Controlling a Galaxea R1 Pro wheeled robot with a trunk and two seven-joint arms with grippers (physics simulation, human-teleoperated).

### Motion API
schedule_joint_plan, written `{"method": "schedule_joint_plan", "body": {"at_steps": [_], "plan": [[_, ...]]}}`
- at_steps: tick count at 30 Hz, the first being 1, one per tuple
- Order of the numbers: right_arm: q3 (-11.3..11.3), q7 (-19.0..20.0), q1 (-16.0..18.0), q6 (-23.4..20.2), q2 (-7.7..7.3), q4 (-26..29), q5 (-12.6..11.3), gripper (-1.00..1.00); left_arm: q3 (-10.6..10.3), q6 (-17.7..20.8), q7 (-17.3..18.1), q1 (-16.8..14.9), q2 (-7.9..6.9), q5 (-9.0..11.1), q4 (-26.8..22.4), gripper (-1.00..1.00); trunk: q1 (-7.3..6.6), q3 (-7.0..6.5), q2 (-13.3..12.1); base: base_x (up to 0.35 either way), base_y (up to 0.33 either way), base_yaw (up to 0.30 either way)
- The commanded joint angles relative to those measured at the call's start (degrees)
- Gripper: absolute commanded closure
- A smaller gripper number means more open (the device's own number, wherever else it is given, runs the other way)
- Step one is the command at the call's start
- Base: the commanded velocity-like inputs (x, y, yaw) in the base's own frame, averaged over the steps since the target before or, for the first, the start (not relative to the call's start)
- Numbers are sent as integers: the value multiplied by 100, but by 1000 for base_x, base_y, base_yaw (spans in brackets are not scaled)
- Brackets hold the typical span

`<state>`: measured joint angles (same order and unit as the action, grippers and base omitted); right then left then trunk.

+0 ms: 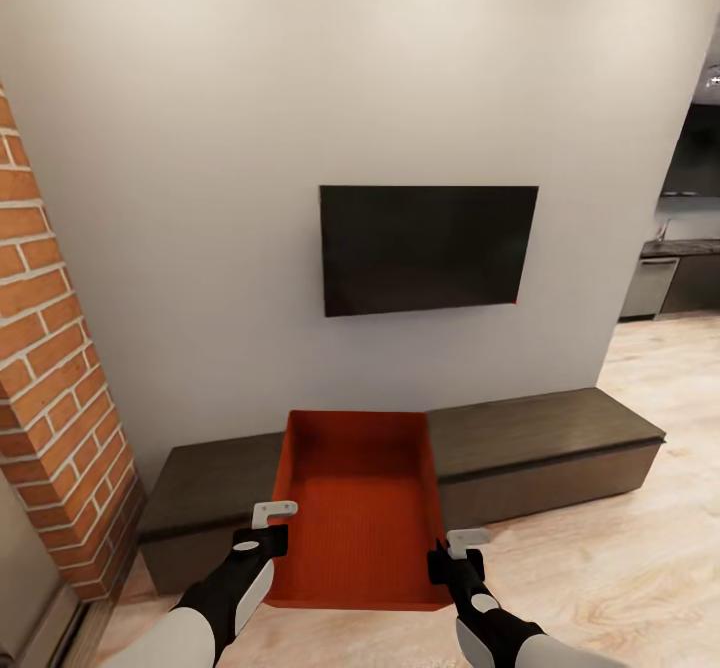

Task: Move the two storage containers from the living room to the garage. In the garage, place one container on the floor and stack the other container on top of it (either order is fine).

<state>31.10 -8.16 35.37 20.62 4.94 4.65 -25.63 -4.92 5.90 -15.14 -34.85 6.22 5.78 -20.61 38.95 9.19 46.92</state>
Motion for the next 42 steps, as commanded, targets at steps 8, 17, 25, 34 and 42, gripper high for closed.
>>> {"method": "schedule_joint_plan", "body": {"at_steps": [8,17,25,34,42], "plan": [[-69,-72,5,48,7,-25,-179,100,35,43,-77,-5,-7,-67,-31,100,1,9,7,0,0,-244],[-69,-72,5,48,7,-24,-179,100,35,43,-77,-5,-7,-66,-31,100,1,9,7,0,0,-244],[-69,-72,5,48,6,-25,-179,100,35,43,-77,-5,-7,-68,-31,100,1,9,7,0,0,-244],[-69,-72,5,48,-2,-25,-179,100,35,43,-77,-5,-7,-67,-31,100,1,9,7,0,0,-244],[-69,-72,5,48,-2,-25,-179,100,35,43,-77,-5,-7,-68,-31,100,1,9,7,0,0,-244]]}}
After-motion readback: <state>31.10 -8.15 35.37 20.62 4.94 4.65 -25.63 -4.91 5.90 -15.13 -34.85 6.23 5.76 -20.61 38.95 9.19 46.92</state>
